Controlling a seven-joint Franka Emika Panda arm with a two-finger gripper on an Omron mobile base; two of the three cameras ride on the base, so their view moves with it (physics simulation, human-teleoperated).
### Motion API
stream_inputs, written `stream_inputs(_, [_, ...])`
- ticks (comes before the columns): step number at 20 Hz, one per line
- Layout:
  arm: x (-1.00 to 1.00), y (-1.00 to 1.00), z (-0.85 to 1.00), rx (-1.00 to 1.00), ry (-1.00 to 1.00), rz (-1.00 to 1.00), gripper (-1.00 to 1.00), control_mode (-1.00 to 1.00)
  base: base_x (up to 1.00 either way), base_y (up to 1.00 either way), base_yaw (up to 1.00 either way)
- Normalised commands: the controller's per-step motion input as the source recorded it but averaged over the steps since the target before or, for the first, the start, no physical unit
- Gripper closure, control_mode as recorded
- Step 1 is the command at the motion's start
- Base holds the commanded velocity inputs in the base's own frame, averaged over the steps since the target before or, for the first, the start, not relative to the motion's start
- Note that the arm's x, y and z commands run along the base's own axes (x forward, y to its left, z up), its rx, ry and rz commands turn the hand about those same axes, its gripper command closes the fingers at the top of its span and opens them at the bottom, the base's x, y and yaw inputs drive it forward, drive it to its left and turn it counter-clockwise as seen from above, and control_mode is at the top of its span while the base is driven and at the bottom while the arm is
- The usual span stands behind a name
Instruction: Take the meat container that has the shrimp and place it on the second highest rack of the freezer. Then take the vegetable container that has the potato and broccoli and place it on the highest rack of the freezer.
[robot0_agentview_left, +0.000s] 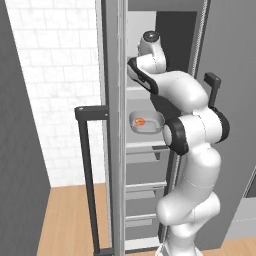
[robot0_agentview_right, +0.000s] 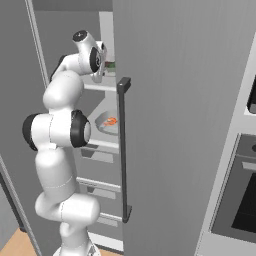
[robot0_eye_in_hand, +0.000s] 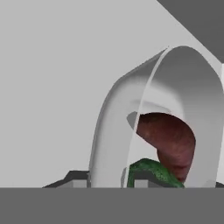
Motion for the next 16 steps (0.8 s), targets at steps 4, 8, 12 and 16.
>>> stream_inputs(4, [0.0,0.0,0.0,0.0,0.0,0.0,-1.0,-1.0,0.0,0.0,0.0])
stream_inputs(8, [-0.02,0.0,0.0,0.0,0.0,0.0,-1.0,-1.0,0.0,0.0,0.0])
stream_inputs(12, [-0.88,0.0,0.08,0.0,-0.23,-0.01,-1.0,-1.0,0.0,0.0,0.0])
stream_inputs(16, [-0.83,0.03,0.35,0.0,-0.37,-0.01,-1.0,-1.0,0.0,0.0,0.0])
